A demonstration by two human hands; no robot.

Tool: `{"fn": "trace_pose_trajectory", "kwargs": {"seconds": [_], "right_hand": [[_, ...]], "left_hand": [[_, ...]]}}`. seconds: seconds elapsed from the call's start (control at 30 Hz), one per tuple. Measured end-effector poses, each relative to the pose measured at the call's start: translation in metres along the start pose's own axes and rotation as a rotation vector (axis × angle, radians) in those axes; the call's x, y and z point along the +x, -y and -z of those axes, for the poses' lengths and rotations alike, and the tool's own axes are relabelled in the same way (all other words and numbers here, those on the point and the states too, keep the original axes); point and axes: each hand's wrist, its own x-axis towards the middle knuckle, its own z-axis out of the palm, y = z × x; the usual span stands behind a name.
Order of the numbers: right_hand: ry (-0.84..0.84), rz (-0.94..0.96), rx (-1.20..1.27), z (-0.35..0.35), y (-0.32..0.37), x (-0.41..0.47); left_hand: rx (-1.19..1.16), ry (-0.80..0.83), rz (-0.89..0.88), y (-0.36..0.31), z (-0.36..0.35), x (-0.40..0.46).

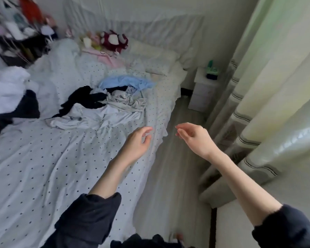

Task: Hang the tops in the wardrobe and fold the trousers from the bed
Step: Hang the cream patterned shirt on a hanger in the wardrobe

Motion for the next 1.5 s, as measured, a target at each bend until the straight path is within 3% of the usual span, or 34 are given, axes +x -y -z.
{"fn": "trace_pose_trajectory", "kwargs": {"seconds": [0.27, 0.67, 1.0, 1.2, 1.37, 1.5], "right_hand": [[0.251, 0.123, 0.048, 0.006, -0.019, 0.183], [0.54, 0.136, -0.085, -0.095, -0.029, 0.471], [0.794, 0.305, -0.215, -0.202, -0.046, 0.665], [0.868, 0.487, -0.366, -0.296, -0.055, 0.729], [0.871, 0.717, -0.54, -0.351, -0.054, 0.747], [0.911, 0.663, -0.399, -0.352, -0.066, 0.753]], "left_hand": [[0.021, -0.139, 0.226, 0.026, -0.005, 0.116], [0.01, -0.147, 0.578, 0.16, 0.023, 0.333], [-0.007, -0.377, 0.879, 0.254, 0.012, 0.445], [-0.069, -0.672, 0.998, 0.297, 0.002, 0.495], [-0.113, -0.771, 1.079, 0.318, -0.002, 0.514], [-0.106, -0.825, 1.115, 0.323, -0.002, 0.522]]}}
